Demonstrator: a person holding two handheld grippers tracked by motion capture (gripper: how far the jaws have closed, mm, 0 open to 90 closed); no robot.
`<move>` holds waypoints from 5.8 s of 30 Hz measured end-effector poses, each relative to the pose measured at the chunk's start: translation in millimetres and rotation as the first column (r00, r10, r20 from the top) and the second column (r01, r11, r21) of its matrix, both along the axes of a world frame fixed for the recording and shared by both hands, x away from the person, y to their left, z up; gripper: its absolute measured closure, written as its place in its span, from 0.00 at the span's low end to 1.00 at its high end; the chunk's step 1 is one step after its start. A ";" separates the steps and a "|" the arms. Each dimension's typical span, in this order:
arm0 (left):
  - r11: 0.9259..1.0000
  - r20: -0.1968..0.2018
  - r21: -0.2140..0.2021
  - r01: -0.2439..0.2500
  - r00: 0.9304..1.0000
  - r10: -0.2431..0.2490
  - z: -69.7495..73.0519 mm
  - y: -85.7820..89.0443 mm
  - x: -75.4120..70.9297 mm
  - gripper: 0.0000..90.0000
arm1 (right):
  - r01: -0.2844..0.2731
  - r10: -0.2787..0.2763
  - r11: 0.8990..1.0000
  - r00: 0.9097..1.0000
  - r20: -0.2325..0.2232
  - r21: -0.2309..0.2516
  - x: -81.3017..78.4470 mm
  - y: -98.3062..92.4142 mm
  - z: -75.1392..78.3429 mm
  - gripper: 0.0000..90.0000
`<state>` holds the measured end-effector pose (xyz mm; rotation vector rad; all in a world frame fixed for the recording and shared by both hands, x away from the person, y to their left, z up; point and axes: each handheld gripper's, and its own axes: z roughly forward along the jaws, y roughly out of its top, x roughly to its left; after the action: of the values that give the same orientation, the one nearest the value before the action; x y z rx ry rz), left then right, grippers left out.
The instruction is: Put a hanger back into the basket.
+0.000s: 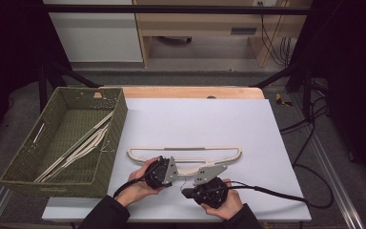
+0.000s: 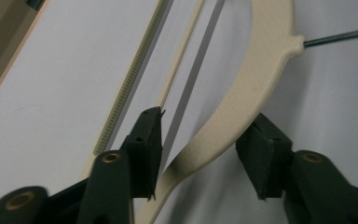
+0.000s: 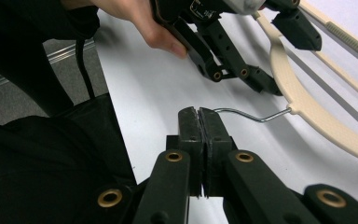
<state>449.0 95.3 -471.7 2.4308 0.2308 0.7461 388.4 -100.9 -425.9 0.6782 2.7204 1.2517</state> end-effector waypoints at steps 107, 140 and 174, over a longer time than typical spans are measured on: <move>0.857 -0.018 -0.451 -0.247 0.963 0.268 238.8 180.8 -25.1 0.96 | 0.504 -0.544 0.825 0.830 0.121 0.254 32.1 -158.2 1.7 0.03; 0.841 -0.019 -0.320 -0.436 0.890 0.455 180.6 296.5 21.9 0.96 | 0.507 -0.542 0.830 0.831 0.122 0.234 32.6 -156.1 0.5 0.02; 0.865 -0.131 -0.091 -0.493 0.867 0.481 85.3 289.3 31.3 0.91 | 0.501 -0.532 0.837 0.838 0.120 0.219 33.5 -153.2 -1.9 0.02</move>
<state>480.3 384.6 -386.4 2.3127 0.9358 0.7864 421.9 -254.1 -427.8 1.1656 2.0813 1.3352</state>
